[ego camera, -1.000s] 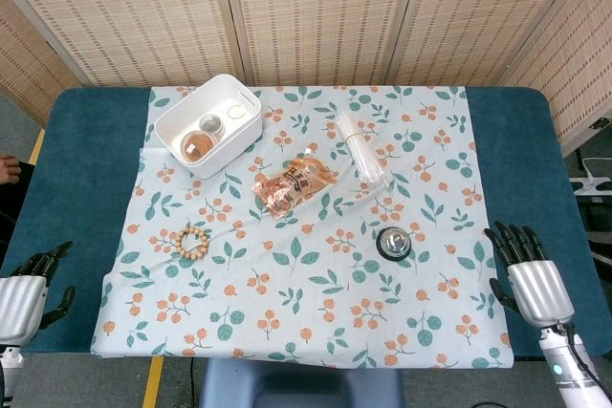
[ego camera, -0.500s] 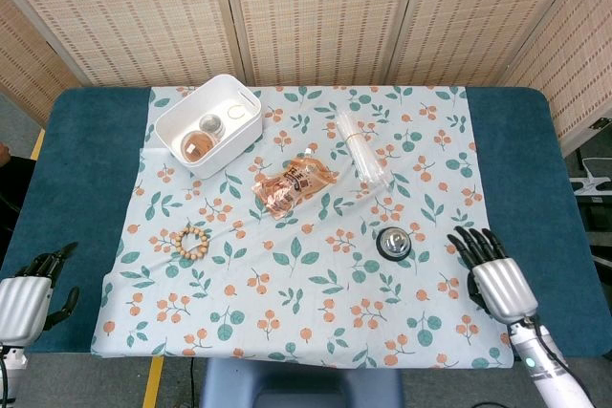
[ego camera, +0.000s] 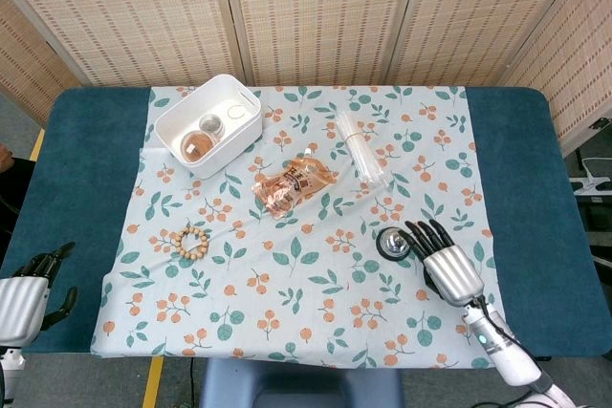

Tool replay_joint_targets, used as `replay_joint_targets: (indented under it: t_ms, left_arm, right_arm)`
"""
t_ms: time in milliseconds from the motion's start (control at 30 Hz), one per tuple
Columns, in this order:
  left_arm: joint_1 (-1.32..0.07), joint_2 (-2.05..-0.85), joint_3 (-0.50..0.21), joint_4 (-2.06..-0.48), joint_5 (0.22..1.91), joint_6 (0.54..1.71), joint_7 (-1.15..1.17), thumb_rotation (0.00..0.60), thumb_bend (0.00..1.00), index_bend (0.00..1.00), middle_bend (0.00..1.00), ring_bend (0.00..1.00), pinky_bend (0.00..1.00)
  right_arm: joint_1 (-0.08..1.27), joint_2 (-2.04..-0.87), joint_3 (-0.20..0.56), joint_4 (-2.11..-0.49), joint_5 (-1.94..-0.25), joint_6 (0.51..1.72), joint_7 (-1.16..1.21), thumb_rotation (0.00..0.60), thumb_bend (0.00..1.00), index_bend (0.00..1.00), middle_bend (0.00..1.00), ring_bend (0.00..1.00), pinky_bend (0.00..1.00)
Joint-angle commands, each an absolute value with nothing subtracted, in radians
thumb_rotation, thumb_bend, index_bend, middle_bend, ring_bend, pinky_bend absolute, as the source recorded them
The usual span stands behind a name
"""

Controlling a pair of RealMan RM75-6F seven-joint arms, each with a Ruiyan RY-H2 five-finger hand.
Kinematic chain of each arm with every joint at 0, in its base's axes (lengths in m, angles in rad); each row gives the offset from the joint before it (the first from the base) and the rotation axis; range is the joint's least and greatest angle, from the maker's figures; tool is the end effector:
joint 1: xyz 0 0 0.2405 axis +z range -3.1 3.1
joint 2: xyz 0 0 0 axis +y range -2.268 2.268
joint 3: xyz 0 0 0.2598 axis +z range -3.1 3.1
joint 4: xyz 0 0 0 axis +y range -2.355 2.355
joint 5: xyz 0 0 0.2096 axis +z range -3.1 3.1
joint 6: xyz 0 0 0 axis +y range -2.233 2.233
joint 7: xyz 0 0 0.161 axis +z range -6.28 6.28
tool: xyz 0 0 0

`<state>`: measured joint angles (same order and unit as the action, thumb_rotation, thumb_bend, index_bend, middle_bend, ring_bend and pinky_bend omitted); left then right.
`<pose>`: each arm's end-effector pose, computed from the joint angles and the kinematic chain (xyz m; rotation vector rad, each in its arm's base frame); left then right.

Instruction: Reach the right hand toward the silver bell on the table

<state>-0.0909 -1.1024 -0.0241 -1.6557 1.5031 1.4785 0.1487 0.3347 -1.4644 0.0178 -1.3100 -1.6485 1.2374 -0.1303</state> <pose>-0.3077 0.1940 0.1572 -1.4511 -0.8272 -0.8020 -0.2709 -0.2596 0.0218 1.8515 -0.7474 0.8933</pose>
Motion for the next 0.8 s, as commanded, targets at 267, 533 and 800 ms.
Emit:
replay_joint_targets:
  t_ms: [267, 533, 800]
  left_arm:
    - [-0.091, -1.100, -0.027, -1.653, 1.499, 1.478, 0.139, 0.600, 0.43, 0.14, 0.26, 0.25, 0.46]
    - [-0.090, -1.098, -0.029, -1.652, 1.497, 1.478, 0.129, 0.600, 0.43, 0.14, 0.26, 0.25, 0.47]
    - [-0.090, -1.096, -0.030, -1.651, 1.496, 1.480, 0.125, 0.600, 0.42, 0.14, 0.26, 0.25, 0.46]
  right_arm:
    - [0.420, -1.610, 0.022, -1.084, -1.632, 1.145, -0.029, 0.600, 1.00, 0.00, 0.00, 0.00, 0.00]
    - [0.447, -1.672, 0.006, -0.981, -1.616, 1.099, 0.011, 0.600, 1.00, 0.00, 0.00, 0.00, 0.00]
    - [0.456, -1.703, -0.007, -0.922, -1.606, 1.074, 0.026, 0.600, 1.00, 0.00, 0.00, 0.00, 0.00]
